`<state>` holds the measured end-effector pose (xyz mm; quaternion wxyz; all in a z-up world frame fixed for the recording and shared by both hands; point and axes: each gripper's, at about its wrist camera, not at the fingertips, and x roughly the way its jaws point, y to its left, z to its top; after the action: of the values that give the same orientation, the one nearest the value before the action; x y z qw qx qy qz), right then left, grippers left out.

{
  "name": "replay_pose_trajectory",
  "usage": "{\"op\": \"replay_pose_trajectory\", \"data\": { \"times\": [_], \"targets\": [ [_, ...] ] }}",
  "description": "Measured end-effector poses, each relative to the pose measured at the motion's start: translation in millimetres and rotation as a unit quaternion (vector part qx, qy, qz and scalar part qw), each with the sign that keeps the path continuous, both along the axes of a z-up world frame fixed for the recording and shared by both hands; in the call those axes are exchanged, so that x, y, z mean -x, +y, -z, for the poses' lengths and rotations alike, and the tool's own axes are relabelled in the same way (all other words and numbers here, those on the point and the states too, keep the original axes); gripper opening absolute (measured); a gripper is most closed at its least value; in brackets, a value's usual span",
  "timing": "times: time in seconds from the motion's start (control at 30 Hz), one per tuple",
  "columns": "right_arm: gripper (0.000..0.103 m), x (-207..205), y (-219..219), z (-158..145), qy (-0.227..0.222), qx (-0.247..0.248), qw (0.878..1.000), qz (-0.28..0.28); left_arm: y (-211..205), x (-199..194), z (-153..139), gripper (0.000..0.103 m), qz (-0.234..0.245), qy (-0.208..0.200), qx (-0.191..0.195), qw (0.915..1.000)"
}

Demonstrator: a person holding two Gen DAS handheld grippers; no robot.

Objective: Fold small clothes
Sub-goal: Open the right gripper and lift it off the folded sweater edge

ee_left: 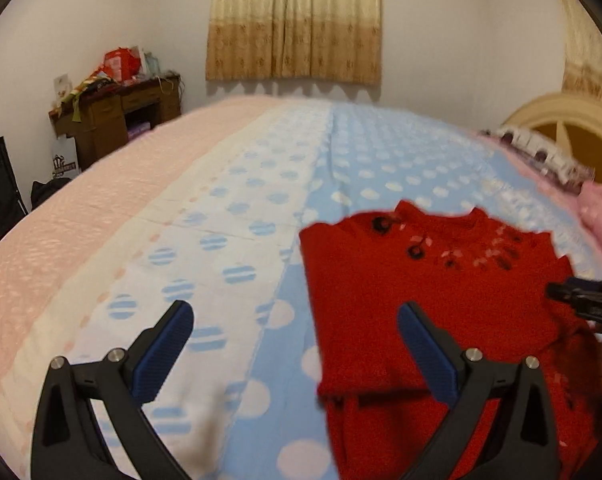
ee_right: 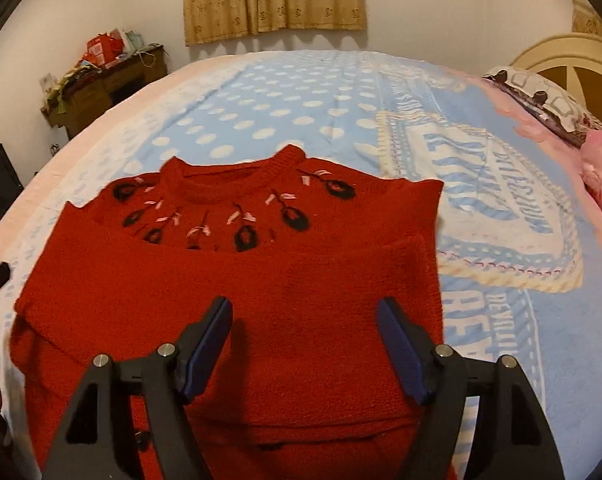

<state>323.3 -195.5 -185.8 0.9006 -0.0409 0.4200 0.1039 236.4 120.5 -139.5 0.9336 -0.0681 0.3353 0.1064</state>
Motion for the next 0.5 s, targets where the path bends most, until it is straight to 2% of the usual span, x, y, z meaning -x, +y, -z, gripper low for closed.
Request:
{"op": "replay_pose_trajectory", "data": {
  "times": [0.1, 0.17, 0.27, 0.33, 0.5],
  "targets": [
    [0.075, -2.1, -6.8, 5.1, 0.004, 0.006, 1.0, 0.005, -6.4, -23.0, 24.9, 0.103, -0.002, 0.05, -0.033, 0.9982],
    [0.075, -5.2, -12.6, 10.9, 0.007, 0.01, 1.0, 0.014, -7.7, -28.7, 39.5, 0.103, 0.003, 0.078, -0.037, 0.9963],
    [0.075, -7.3, -21.0, 15.9, 0.009, -0.004, 1.0, 0.017, 0.2, -23.6, 40.6, 0.103, 0.002, 0.071, -0.011, 0.9974],
    [0.075, -6.7, -19.9, 14.8, 0.008, 0.001, 1.0, 0.018, -1.5, -23.9, 42.0, 0.103, 0.007, 0.073, -0.013, 0.9972],
    [0.071, 13.8, -16.7, -2.8, -0.044, 0.022, 0.998, 0.031, -2.6, -22.3, 42.1, 0.103, 0.006, 0.07, -0.015, 0.9974]
  ]
}}
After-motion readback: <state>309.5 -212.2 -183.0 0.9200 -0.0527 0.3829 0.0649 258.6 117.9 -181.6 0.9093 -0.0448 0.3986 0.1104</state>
